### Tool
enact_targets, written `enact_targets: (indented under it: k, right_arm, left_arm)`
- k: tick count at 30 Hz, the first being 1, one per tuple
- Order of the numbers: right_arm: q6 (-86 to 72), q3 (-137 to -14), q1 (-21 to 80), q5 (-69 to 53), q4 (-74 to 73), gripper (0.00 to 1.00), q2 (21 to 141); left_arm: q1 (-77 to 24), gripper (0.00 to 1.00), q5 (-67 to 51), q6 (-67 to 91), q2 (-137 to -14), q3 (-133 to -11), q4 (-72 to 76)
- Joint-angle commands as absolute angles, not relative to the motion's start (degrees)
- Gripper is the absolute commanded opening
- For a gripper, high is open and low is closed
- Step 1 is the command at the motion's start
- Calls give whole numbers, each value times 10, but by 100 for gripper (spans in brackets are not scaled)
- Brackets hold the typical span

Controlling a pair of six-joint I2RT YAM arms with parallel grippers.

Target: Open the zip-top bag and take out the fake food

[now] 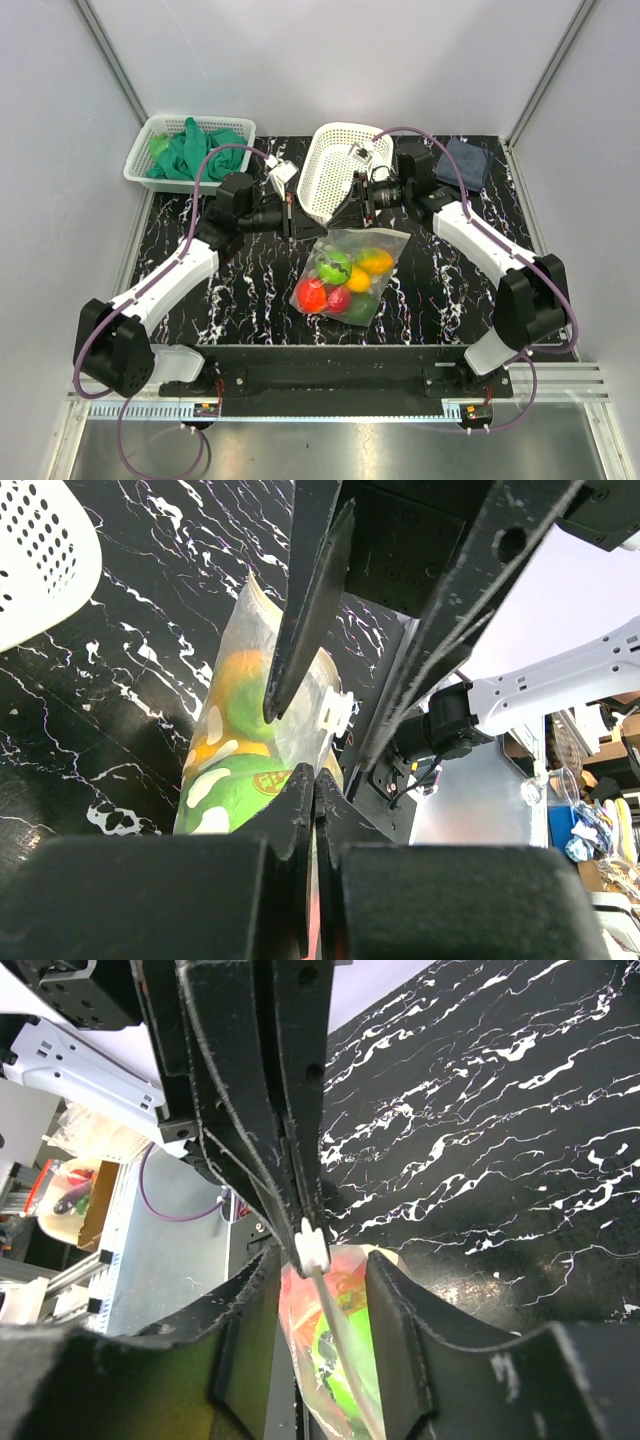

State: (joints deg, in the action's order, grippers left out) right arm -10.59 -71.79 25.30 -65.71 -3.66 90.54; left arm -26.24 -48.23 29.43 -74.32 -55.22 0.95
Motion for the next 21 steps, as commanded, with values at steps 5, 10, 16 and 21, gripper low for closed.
enact_targets:
  k: [5, 10, 16, 21]
  right_arm:
    - [-115, -751, 260, -670, -17, 34, 912]
    - [-113, -749, 260, -669, -16, 32, 908]
    - [-119, -758, 260, -675, -15, 32, 915]
    - [-118, -751, 261, -665, -15, 8, 912]
  left_arm:
    - [-265, 0, -486, 285, -733, -566, 25]
    - [-265, 0, -483, 283, -735, -568, 20]
    - [-265, 0, -482, 283, -735, -567, 20]
    - [-265, 0, -453, 286, -725, -563, 12]
